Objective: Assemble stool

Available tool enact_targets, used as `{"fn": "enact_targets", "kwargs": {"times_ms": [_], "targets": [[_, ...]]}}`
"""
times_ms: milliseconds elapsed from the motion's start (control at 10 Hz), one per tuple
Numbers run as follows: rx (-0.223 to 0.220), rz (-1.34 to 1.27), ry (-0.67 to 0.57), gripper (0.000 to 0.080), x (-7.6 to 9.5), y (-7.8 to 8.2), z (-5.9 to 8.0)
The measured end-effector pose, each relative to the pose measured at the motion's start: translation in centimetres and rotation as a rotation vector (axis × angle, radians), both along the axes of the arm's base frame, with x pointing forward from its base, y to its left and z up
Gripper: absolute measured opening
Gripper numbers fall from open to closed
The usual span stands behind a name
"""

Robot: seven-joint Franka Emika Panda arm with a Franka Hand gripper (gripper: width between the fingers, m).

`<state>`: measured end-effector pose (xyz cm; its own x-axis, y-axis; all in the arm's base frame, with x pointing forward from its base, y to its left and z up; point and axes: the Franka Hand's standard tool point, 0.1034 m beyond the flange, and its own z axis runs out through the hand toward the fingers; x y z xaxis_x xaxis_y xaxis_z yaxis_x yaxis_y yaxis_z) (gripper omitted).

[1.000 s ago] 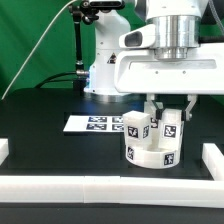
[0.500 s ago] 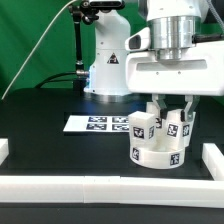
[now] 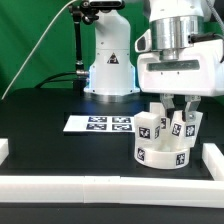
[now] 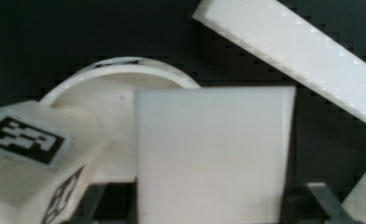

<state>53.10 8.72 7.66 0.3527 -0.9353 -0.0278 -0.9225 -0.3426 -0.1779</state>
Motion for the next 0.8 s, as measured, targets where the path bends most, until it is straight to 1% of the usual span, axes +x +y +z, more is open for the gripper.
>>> {"fn": "enact_targets", "kwargs": {"times_ms": [200,400,600,800], "targets": [[0.022,-0.082,0.006,0.0343,-0.1,0.2,0.0],[0.077,-0.286,0.018,0.0343,-0.1,-0.1,0.0],[0.131,-0.493,0.004,0.0343,-0.1,-1.1,-0.1],[0.18,-0.699,0.027,0.0343,-0.3,-0.9,-0.1]]}}
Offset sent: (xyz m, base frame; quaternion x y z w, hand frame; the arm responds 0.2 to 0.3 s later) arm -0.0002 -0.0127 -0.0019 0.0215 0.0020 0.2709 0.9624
